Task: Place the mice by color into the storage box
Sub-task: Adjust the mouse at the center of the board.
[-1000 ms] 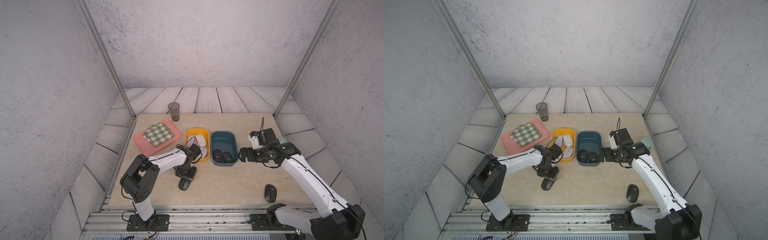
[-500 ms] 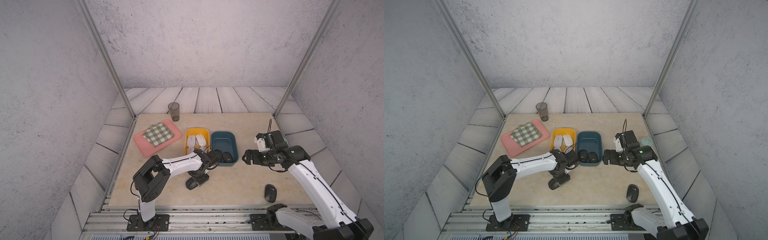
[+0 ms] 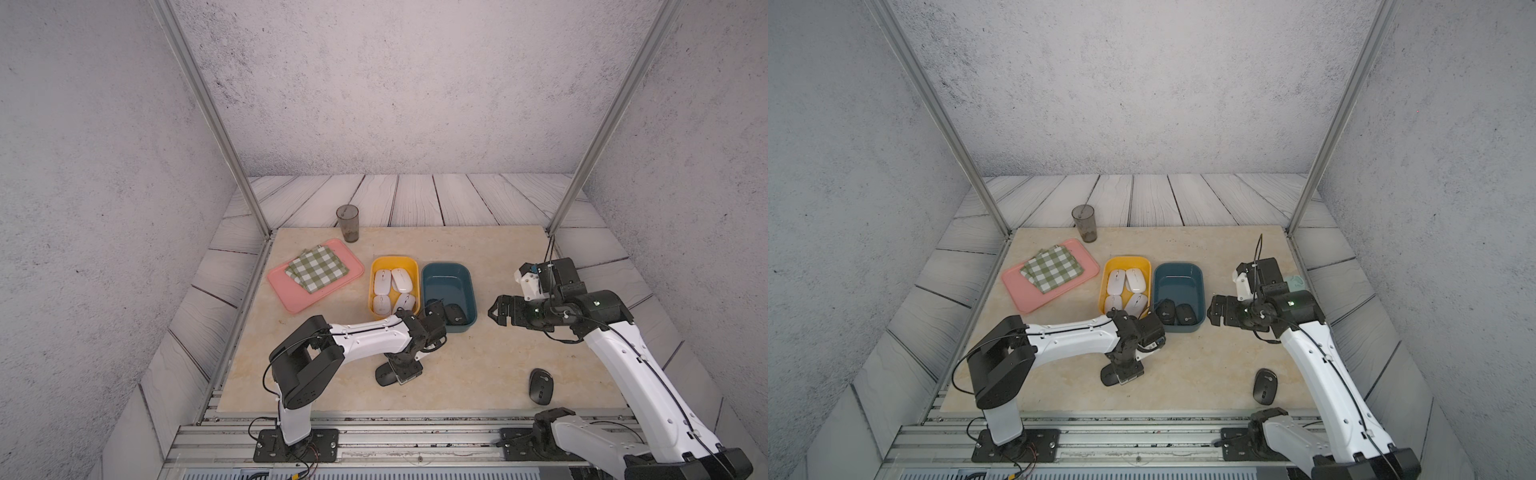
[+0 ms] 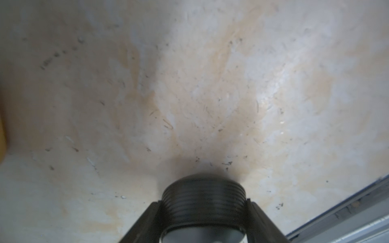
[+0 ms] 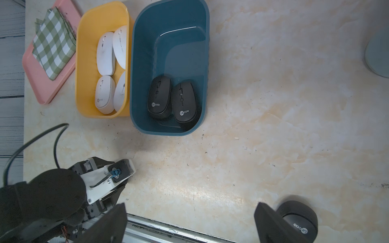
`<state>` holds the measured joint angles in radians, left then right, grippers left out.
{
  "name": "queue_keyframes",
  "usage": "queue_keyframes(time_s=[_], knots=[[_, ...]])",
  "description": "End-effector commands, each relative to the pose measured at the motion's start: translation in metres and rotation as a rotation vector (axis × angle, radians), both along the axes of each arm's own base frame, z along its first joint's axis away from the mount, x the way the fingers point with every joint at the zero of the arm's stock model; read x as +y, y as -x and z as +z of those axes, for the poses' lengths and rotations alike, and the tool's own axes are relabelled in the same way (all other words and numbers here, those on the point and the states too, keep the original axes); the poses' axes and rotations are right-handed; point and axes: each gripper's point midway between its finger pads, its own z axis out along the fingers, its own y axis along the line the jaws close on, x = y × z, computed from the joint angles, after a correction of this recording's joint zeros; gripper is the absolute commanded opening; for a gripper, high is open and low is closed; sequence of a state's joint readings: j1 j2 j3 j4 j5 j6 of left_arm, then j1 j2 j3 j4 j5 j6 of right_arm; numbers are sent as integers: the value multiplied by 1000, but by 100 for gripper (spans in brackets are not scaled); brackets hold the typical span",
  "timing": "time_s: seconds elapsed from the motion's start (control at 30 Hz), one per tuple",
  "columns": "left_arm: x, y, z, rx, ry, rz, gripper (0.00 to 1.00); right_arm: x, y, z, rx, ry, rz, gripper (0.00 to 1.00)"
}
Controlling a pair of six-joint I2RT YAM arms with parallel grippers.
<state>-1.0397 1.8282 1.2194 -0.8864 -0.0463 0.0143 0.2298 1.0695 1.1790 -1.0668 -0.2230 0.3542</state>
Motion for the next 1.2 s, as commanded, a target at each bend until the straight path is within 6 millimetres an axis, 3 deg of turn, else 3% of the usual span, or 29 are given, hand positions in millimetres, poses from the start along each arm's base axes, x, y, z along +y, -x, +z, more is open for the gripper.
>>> queue_keyframes(time_s=[0.0, 0.2, 0.33, 0.43, 0.5, 0.63, 0.73, 0.87, 1.0, 1.17], knots=[[1, -10, 26, -49, 76, 73, 71, 1, 6, 5, -5, -10, 19, 99], [-5, -11, 83, -87, 298, 167, 83, 4, 4, 8, -23, -22, 34, 99], [19, -22, 116, -137, 367, 321, 84, 14, 3, 4, -20, -48, 102, 99], [62, -46, 148, -153, 542, 624, 86, 24, 0, -4, 4, -77, 167, 99], [99, -58, 172, -199, 686, 844, 97, 35, -4, -10, 1, -112, 219, 99], [163, -57, 212, -382, 800, 1056, 98, 71, 0, -24, 20, -65, 395, 99], [193, -49, 215, -396, 756, 1160, 98, 106, 9, -35, 20, 28, 576, 99], [221, -45, 195, -333, 684, 1311, 98, 146, 23, -50, -23, 56, 794, 99], [234, -51, 186, -264, 801, 1437, 98, 179, 52, -63, -94, 132, 1076, 99], [237, -59, 173, -243, 834, 1475, 98, 200, 76, -83, -177, 166, 1335, 99]])
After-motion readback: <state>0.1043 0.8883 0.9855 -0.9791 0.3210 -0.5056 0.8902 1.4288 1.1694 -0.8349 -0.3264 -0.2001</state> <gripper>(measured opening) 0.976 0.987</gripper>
